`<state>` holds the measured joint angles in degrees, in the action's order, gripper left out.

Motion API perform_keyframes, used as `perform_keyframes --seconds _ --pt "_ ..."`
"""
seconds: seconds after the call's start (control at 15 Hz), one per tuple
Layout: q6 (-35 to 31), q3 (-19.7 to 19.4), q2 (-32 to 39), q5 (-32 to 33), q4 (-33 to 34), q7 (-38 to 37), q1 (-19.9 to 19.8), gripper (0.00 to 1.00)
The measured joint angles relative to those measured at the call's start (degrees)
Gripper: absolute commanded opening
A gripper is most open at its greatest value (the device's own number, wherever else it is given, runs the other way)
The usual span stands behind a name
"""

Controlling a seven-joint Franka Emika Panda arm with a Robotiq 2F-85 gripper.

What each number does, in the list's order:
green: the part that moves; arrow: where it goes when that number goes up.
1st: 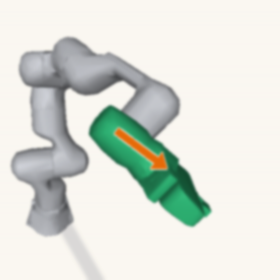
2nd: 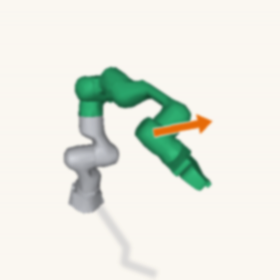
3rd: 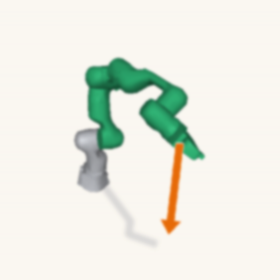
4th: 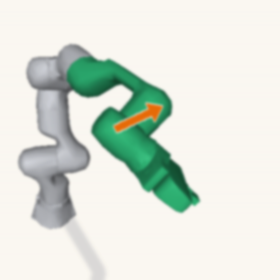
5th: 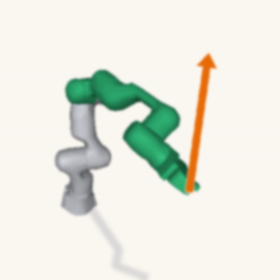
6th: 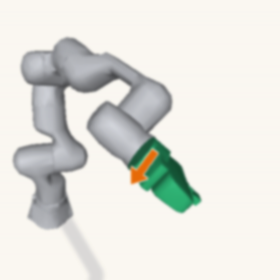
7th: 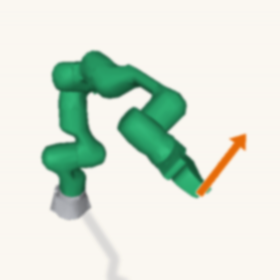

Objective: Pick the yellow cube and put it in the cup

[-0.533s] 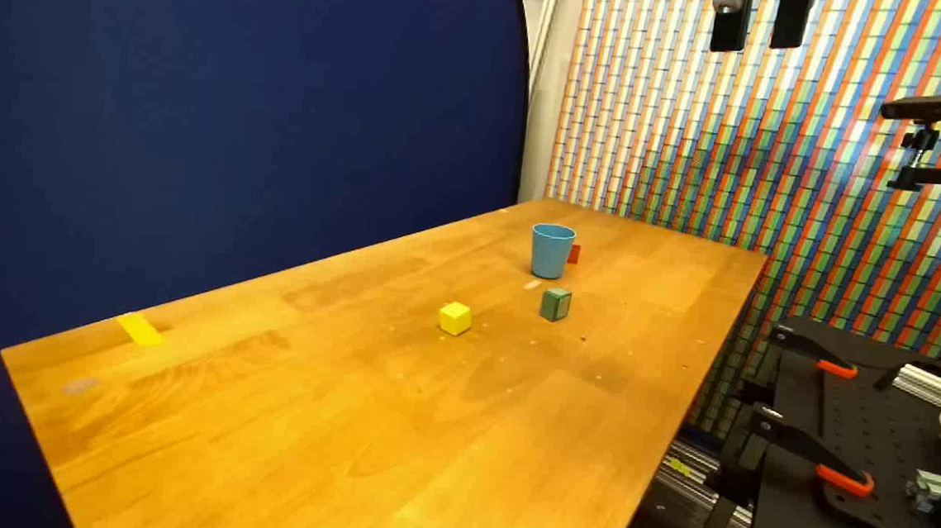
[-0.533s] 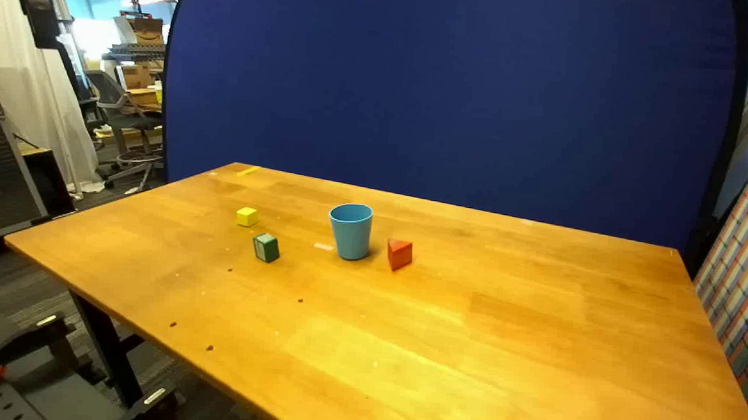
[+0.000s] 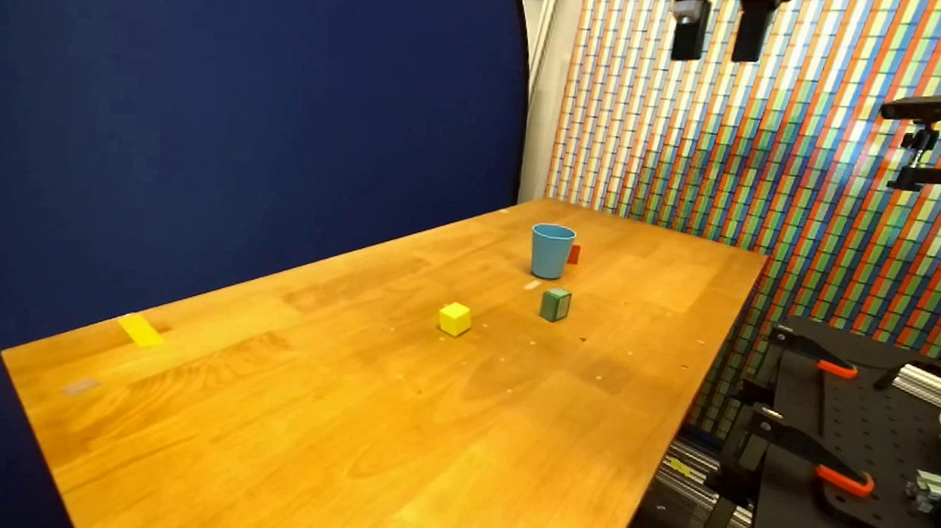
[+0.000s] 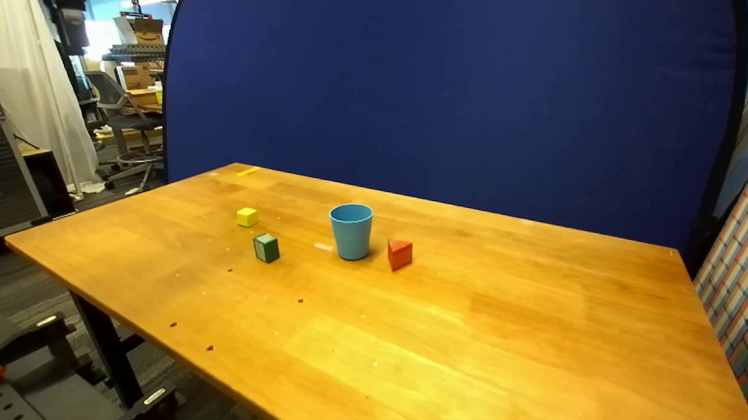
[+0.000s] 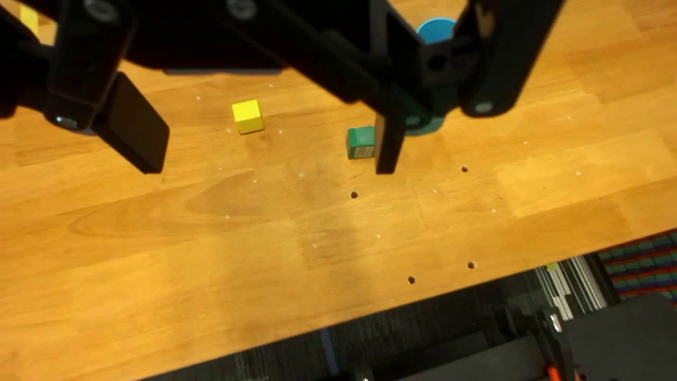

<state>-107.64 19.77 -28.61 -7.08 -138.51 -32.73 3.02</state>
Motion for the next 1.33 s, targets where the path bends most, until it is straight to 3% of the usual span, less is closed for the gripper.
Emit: perform_keyframes --seconds 0.27,0.47,1.0,1.33 --pt "-11.6 -1.6 14.1 -3.8 1.4 7.9 -0.4 1.00" --pt "-14.6 -2.2 25.6 -5.6 4.7 11.1 -0.3 1.00" --pt "-21.5 -9.5 54.8 -1.5 22.3 5.6 6.8 1.00" --pt "-22.1 -14.7 66.1 1.3 33.8 2.3 11.9 1.00"
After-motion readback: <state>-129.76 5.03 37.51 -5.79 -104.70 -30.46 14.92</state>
